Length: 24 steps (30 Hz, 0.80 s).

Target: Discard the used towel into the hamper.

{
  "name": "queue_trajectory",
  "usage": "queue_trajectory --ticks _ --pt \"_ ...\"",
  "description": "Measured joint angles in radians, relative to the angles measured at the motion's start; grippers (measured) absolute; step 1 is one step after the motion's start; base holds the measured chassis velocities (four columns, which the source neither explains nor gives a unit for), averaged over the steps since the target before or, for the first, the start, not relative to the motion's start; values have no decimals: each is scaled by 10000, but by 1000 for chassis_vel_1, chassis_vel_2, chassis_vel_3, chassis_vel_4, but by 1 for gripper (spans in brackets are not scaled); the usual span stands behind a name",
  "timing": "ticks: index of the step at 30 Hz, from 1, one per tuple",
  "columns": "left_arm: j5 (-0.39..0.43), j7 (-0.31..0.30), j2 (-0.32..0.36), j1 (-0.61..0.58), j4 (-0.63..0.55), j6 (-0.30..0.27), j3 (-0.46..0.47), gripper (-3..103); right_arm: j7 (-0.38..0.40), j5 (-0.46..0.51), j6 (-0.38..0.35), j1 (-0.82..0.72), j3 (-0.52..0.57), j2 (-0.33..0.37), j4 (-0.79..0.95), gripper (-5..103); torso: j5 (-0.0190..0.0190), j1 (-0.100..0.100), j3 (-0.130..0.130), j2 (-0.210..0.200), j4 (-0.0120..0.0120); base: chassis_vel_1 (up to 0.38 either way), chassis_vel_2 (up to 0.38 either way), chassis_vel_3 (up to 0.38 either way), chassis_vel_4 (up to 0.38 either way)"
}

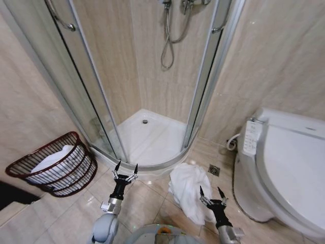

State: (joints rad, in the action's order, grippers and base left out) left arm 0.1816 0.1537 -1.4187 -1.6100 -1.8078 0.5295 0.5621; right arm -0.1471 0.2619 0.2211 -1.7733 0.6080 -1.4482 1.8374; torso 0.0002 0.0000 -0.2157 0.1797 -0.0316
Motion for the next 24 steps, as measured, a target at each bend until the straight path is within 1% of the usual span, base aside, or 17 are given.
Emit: queue_trajectory --ticks 1,2,3,4,5,6,7,9,10,12,13,14,16,18,21,22,24 --pt "5 -3 17 -5 4 5 9 100 -174 165 -372 156 22 24 -55 100 0 0 0 0 1 0 0 0 0" --pt "6 -4 20 -16 8 7 12 100 -343 305 -896 327 52 51 -74 100 -1 0 0 0 0 0 0 0 0" --pt "6 -4 20 -16 8 7 12 100 -343 305 -896 327 52 51 -74 100 -1 0 0 0 0 0 0 0 0" --pt "5 -5 21 -18 9 7 18 100 -405 399 -1368 438 61 56 -54 100 -1 0 0 1 -1 0 0 0 0" --pt "5 -6 18 -23 9 8 23 100 -411 516 -1987 542 59 49 28 100 -1 0 0 1 2 0 0 0 0" --pt "5 -6 18 -23 9 8 23 100 -411 516 -1987 542 59 49 28 100 -1 0 0 1 2 0 0 0 0" --pt "5 -6 12 -28 8 2 25 100 -419 679 -2669 696 48 40 145 100 -2 0 -1 2 0 0 0 0 0" --pt "-7 -6 11 -20 -3 -29 29 100 -671 635 -3454 1050 67 27 159 100 -3 0 -1 3 1 0 0 0 0" --pt "-7 -6 11 -20 -3 -29 29 100 -671 635 -3454 1050 67 27 159 100 -3 0 -1 3 1 0 0 0 0" --pt "-20 -5 4 1 -19 -65 38 100 -1128 411 -3984 1541 106 38 -47 100 -3 0 -1 3 0 0 0 0 0" --pt "-24 -4 0 3 -30 -72 38 100 -1186 380 -4248 1715 107 45 -141 100 -2 0 -2 2 0 0 0 0 0" --pt "-24 -4 0 3 -30 -72 38 100 -1186 380 -4248 1715 107 45 -141 100 -2 0 -2 2 0 0 0 0 0" --pt "-28 -1 -14 2 -57 -80 39 100 -1204 339 -4768 2178 84 75 -503 100 -3 0 -2 3 -1 0 0 0 0" --pt "-28 0 -16 2 -57 -79 41 100 -1166 210 -4836 2407 62 66 -785 100 -2 0 -2 3 -1 0 0 0 0" --pt "-28 1 -17 17 -7 -58 43 100 -871 -115 -4981 2994 -17 35 -1568 100 -1 0 -2 3 -1 0 0 0 0" --pt "-28 1 -17 17 -7 -58 43 100 -871 -115 -4981 2994 -17 35 -1568 100 -1 0 -2 3 -1 0 0 0 0" --pt "-26 1 -15 20 11 -53 46 100 -851 -211 -5207 3305 -55 17 -1928 100 0 0 -3 3 -1 0 0 0 0"
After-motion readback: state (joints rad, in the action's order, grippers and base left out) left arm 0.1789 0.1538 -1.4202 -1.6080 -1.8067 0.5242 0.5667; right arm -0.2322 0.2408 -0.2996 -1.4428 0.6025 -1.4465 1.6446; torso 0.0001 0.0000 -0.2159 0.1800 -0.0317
